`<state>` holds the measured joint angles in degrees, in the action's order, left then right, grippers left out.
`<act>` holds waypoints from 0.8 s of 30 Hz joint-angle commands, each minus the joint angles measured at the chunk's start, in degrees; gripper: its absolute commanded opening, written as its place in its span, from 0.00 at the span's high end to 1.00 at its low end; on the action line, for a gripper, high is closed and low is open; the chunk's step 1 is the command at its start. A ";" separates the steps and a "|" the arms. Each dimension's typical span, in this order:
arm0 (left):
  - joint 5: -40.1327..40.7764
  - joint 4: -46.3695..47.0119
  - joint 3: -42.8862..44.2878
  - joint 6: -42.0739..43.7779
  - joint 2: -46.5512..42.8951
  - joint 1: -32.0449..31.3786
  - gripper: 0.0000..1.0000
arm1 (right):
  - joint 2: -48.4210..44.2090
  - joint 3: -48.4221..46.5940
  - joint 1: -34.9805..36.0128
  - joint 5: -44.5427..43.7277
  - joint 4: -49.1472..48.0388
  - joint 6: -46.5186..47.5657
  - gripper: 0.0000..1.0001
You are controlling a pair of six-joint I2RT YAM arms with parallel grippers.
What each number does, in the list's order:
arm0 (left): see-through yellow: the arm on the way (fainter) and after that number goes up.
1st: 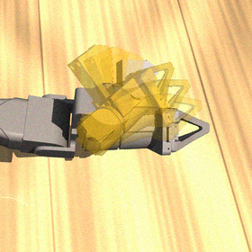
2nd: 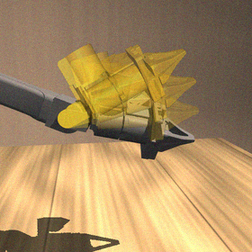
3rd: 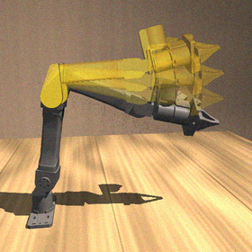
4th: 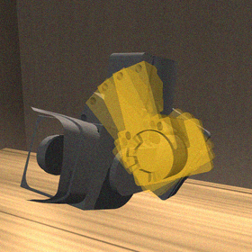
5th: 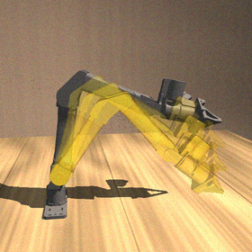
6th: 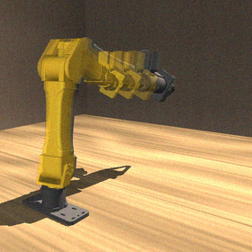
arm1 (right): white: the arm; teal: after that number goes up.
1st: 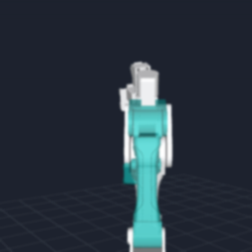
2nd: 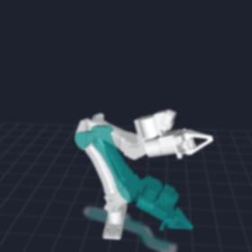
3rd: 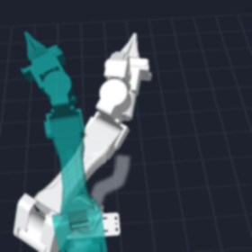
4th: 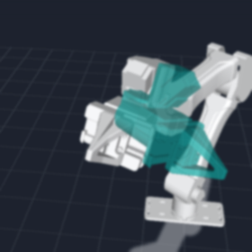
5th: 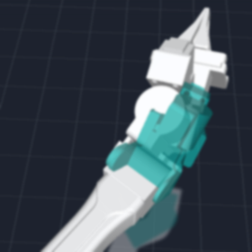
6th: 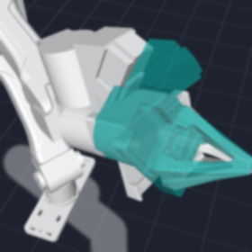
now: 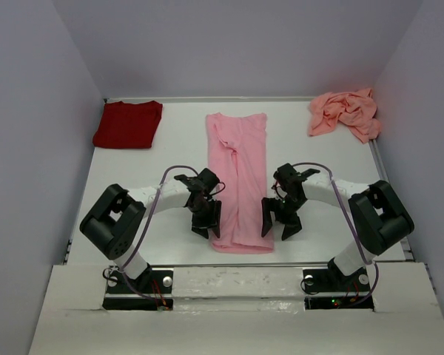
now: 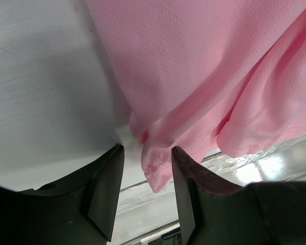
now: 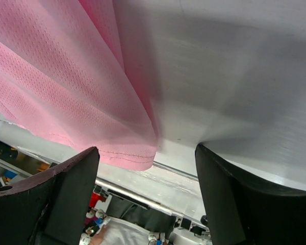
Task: Fold and stack the t-shirts
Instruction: Fold the tshirt
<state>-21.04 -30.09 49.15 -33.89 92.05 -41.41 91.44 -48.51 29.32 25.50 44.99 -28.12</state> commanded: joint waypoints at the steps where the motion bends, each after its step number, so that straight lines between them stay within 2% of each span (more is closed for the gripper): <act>1: 0.03 -1.38 0.87 0.05 -2.93 0.19 0.46 | -0.73 -0.45 -0.23 0.34 -1.40 0.52 0.19; 11: -2.16 0.64 -2.38 -2.41 -8.11 0.19 0.46 | -6.18 7.55 -0.23 7.46 -9.56 -3.16 0.22; 24: -6.03 10.82 -15.82 -11.97 -18.57 0.10 0.45 | -19.19 22.13 -0.76 9.22 -23.09 -15.73 0.25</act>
<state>-24.25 -22.83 36.14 -41.65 76.12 -41.39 74.19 -29.87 28.84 34.83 29.21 -38.81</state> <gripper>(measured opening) 0.543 0.756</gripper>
